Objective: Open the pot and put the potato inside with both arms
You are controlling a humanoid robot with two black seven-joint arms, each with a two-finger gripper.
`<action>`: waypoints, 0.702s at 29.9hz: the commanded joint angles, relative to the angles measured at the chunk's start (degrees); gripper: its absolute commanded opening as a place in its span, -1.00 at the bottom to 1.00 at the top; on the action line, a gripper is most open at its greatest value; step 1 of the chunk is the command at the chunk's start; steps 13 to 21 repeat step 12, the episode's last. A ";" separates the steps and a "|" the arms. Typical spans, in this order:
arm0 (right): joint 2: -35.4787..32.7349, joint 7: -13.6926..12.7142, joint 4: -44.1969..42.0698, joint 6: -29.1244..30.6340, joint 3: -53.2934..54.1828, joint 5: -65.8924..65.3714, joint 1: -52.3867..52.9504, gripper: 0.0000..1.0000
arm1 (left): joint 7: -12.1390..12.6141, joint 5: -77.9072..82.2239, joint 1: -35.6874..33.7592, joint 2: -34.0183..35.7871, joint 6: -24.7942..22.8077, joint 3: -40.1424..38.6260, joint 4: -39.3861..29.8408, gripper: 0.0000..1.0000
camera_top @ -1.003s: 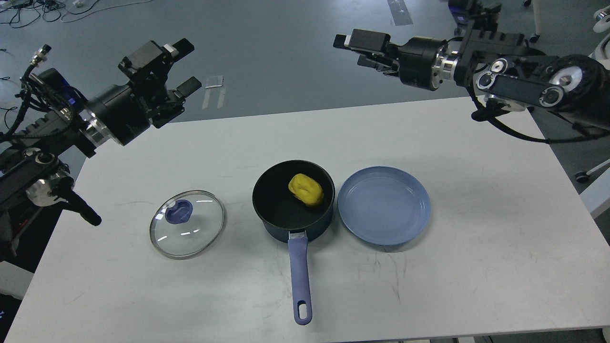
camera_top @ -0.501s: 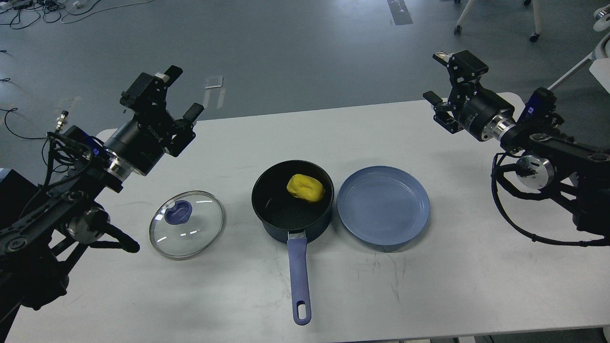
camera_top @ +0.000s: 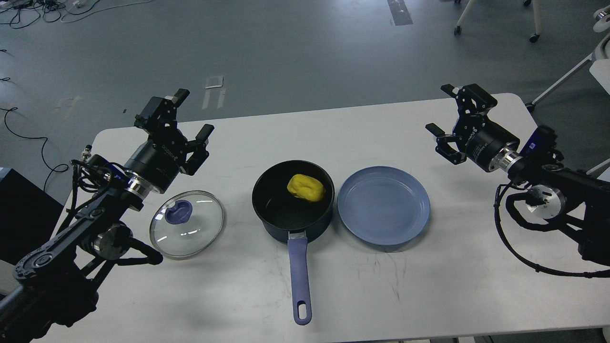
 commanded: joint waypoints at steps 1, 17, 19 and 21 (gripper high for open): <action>0.48 0.00 -0.04 -0.10 0.00 -0.11 0.02 1.00 | 0.04 0.08 0.02 -0.16 -0.05 -0.02 0.18 0.95; 0.92 0.00 0.39 -0.27 -0.35 0.06 -1.03 1.00 | 0.04 0.08 0.02 0.02 -0.05 -0.02 0.09 0.95; 0.92 0.00 0.39 -0.27 -0.35 0.06 -1.03 1.00 | 0.04 0.08 0.02 0.02 -0.05 -0.02 0.09 0.95; 0.92 0.00 0.39 -0.27 -0.35 0.06 -1.03 1.00 | 0.04 0.08 0.02 0.02 -0.05 -0.02 0.09 0.95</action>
